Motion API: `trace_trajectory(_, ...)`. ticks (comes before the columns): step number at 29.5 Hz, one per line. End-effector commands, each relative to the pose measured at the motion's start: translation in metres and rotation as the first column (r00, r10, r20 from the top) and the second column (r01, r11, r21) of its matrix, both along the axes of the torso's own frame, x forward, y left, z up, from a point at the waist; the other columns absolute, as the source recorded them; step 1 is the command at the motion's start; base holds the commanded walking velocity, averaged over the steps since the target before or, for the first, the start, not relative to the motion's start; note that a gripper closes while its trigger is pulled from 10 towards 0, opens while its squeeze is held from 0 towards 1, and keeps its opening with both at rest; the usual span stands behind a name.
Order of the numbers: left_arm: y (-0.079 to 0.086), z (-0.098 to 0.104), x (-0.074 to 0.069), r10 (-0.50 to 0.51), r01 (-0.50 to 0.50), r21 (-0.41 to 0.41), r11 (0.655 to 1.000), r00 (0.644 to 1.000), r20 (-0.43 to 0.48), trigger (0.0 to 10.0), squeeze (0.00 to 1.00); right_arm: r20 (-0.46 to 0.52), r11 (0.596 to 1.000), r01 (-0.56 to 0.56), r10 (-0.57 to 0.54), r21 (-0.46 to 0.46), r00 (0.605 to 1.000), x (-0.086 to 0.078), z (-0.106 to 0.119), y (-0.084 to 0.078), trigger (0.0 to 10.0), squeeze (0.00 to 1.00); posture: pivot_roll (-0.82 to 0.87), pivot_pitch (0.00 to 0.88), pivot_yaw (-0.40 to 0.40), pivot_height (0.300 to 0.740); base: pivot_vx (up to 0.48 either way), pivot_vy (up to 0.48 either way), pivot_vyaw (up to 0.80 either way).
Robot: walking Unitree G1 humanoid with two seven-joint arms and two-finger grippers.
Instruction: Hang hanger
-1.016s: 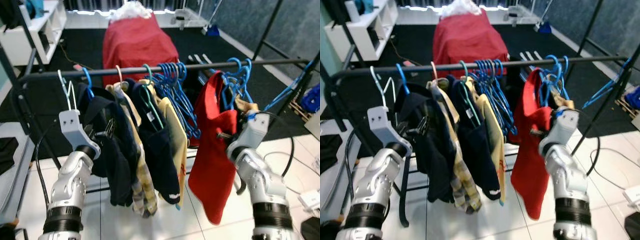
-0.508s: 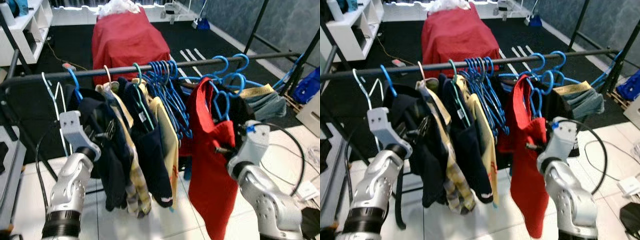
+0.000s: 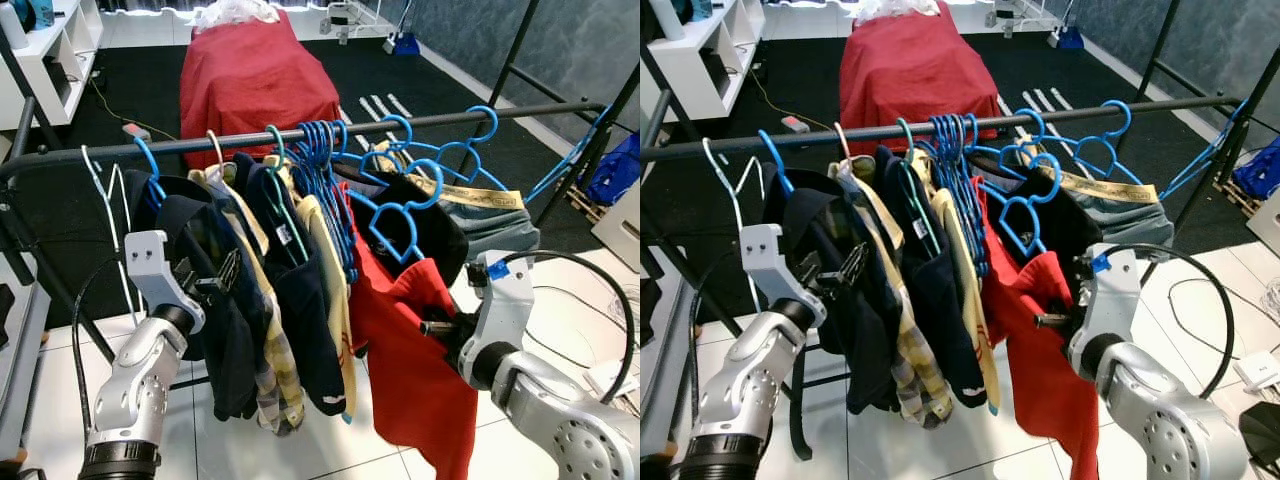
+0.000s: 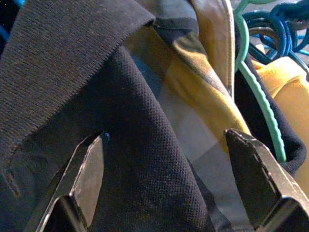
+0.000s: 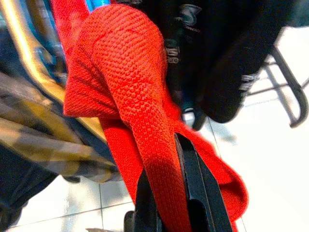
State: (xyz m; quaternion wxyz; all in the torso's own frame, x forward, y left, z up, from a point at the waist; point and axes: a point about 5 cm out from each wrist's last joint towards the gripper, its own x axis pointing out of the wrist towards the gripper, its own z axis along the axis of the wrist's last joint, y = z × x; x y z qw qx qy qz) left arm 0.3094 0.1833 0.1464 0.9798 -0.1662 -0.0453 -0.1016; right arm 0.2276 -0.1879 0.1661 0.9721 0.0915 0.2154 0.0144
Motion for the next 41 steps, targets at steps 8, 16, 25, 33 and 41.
trace_trajectory(8, 0.001, -0.001, -0.003, -0.027, 0.027, 0.001, 1.000, 1.000, -0.011, 10.0, 0.00, 0.083, 0.978, 0.190, -0.184, -0.080, 0.979, -0.008, 0.015, -0.036, 10.0, 0.00, -0.14, 0.121, -0.025, 0.740, 0.000, 0.000, 0.00)
trace_trajectory(16, -0.001, -0.001, -0.003, -0.031, 0.031, 0.001, 1.000, 0.999, -0.014, 10.0, 0.00, 0.169, 0.988, 0.146, -0.134, -0.059, 0.977, 0.014, 0.035, -0.041, 10.0, 0.00, -0.12, 0.108, -0.029, 0.740, 0.000, 0.000, 0.00)
trace_trajectory(25, -0.002, 0.000, -0.003, -0.032, 0.032, 0.006, 0.999, 0.999, -0.012, 10.0, 0.00, 0.148, 0.997, 0.059, -0.051, -0.050, 0.988, 0.029, 0.035, -0.032, 10.0, 0.00, -0.11, 0.104, -0.029, 0.740, 0.000, 0.000, 0.00)
trace_trajectory(33, -0.003, 0.001, -0.004, -0.034, 0.034, 0.011, 0.999, 0.999, -0.011, 10.0, 0.00, 0.163, 0.996, 0.070, -0.060, -0.056, 0.985, 0.053, 0.037, -0.041, 10.0, 0.00, -0.10, 0.105, -0.021, 0.740, 0.000, 0.000, 0.00)
trace_trajectory(41, -0.004, 0.002, -0.005, -0.031, 0.031, 0.014, 0.999, 0.999, -0.011, 10.0, 0.00, 0.241, 0.993, 0.104, -0.088, -0.055, 0.967, 0.094, 0.051, -0.060, 10.0, 0.00, -0.09, 0.113, -0.017, 0.740, 0.000, 0.000, 0.00)
